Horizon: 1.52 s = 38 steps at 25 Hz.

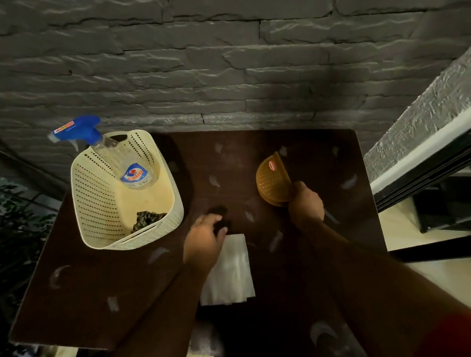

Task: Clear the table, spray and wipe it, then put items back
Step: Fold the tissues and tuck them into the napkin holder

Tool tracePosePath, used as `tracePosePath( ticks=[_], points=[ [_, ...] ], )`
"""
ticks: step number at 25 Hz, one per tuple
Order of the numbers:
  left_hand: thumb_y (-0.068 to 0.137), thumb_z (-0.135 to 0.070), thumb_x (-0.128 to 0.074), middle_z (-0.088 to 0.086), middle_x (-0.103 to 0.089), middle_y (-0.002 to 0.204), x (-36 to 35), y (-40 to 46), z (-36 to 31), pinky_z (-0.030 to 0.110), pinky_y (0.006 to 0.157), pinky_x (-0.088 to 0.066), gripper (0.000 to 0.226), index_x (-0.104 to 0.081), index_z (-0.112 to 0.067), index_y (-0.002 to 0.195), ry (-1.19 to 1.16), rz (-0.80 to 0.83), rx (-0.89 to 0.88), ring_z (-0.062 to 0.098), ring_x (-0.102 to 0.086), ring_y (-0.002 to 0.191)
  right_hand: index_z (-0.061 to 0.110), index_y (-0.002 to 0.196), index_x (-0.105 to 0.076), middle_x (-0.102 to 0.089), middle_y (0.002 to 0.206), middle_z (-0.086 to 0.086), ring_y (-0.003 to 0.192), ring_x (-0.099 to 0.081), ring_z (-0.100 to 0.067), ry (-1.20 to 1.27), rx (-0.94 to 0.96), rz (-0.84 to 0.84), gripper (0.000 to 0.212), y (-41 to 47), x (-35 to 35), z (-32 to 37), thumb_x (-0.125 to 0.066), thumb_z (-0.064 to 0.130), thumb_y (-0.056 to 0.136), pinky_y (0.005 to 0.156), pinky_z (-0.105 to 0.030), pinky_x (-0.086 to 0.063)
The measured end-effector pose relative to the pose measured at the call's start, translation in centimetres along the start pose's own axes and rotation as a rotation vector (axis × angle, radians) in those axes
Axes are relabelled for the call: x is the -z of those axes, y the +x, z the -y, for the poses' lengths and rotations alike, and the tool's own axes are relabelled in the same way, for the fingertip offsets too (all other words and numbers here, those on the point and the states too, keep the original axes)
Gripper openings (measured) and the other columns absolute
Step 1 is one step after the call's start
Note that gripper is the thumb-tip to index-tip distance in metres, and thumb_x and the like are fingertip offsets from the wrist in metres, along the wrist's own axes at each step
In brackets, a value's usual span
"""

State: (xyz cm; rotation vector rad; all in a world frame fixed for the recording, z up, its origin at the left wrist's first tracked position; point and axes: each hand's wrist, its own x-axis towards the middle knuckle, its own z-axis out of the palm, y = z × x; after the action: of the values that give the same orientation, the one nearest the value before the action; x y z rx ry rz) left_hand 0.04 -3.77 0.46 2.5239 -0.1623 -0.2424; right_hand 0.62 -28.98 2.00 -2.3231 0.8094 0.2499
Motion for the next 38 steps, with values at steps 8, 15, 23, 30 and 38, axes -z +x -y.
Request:
tracePosePath(
  ticks=[8, 15, 23, 30, 38],
  points=[
    [0.087, -0.020, -0.068, 0.002, -0.047, 0.139, -1.2, 6.3, -3.6, 0.039, 0.095, -0.050, 0.061, -0.043, -0.026, 0.141, -0.030, 0.140, 0.027, 0.020, -0.055, 0.117, 0.017, 0.128, -0.054, -0.061, 0.118, -0.003, 0.096, -0.061, -0.015, 0.438, -0.140, 0.355, 0.042, 0.0, 0.3, -2.5, -0.060, 0.007, 0.089, 0.067, -0.022, -0.049],
    [0.091, -0.031, -0.062, 0.002, -0.055, 0.130, -3.0, 6.6, -4.4, 0.034, 0.097, -0.045, 0.042, -0.057, -0.027, 0.132, 0.042, 0.259, -0.062, 0.021, -0.055, 0.115, 0.014, 0.129, -0.055, -0.064, 0.106, -0.010, 0.081, -0.067, -0.020, 0.408, -0.245, 0.384, 0.037, 1.6, 0.5, -3.9, -0.055, 0.007, 0.093, 0.063, -0.034, -0.059],
    [0.091, -0.030, -0.061, 0.000, -0.063, 0.113, -2.8, 5.9, -4.9, 0.034, 0.083, -0.050, 0.029, -0.065, -0.024, 0.119, 0.079, 0.087, -0.022, 0.020, -0.059, 0.102, 0.016, 0.114, -0.062, -0.066, 0.104, -0.005, 0.085, -0.067, -0.018, 0.390, -0.260, 0.102, 0.025, 1.3, 0.9, -4.2, -0.064, 0.023, 0.090, 0.076, -0.040, -0.060],
    [0.077, -0.056, -0.068, -0.001, -0.052, 0.127, -2.5, 2.3, 0.3, 0.038, 0.095, -0.040, 0.061, -0.056, -0.026, 0.129, 0.409, 0.460, -0.159, 0.021, -0.049, 0.118, 0.022, 0.103, -0.060, -0.063, 0.093, 0.004, 0.083, -0.063, -0.011, 0.332, -0.325, 0.012, 0.011, -4.1, -0.7, -3.9, -0.057, 0.024, 0.093, 0.071, -0.030, -0.053],
    [0.079, -0.044, -0.067, 0.003, -0.067, 0.104, -2.6, 1.9, -1.3, 0.032, 0.075, -0.048, 0.033, -0.066, -0.020, 0.101, 0.319, 0.696, 0.099, 0.020, -0.062, 0.091, 0.030, 0.111, -0.057, -0.064, 0.108, 0.003, 0.087, -0.066, -0.010, 0.329, -0.122, 0.442, 0.032, -8.1, -4.5, -1.5, -0.069, 0.038, 0.083, 0.069, -0.028, -0.057]
  ],
)
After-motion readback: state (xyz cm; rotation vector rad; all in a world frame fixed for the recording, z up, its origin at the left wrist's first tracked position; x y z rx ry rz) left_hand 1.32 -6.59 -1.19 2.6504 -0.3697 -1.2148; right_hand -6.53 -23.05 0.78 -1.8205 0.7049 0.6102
